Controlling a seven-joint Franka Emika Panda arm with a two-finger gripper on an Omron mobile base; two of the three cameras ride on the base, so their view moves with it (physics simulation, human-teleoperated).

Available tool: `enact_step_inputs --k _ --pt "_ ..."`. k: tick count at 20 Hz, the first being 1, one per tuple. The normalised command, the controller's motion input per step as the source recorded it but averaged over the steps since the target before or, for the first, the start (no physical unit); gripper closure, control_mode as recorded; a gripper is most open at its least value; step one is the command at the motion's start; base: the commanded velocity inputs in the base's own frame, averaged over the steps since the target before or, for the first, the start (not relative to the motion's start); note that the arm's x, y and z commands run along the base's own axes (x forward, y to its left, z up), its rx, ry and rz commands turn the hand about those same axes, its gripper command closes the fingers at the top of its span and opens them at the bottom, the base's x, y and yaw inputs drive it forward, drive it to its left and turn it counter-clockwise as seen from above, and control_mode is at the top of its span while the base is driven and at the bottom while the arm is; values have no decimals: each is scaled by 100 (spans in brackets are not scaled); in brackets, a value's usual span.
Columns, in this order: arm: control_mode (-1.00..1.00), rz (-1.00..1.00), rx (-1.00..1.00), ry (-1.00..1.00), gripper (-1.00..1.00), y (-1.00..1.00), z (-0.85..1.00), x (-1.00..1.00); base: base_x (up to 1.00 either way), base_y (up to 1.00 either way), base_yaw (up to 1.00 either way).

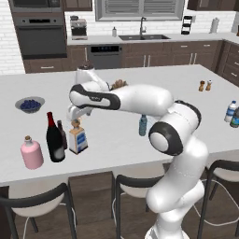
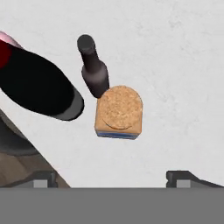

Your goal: Move the plastic bottles in the middle to the plastics group, and the glass bottles in the middle to the glass group.

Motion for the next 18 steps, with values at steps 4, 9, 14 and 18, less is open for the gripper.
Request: enact_step_inputs --k 4,9,14,18 --pt "-100 0 20 0 -100 -100 -1 -64 0 0 0" --pt "-100 0 24 -9 -100 -96 0 -70 0 0 0" --pt "-100 0 10 -2 -100 -74 3 -51 0 0 0" --pt "-100 0 -14 0 -100 -49 34 -34 0 0 0"
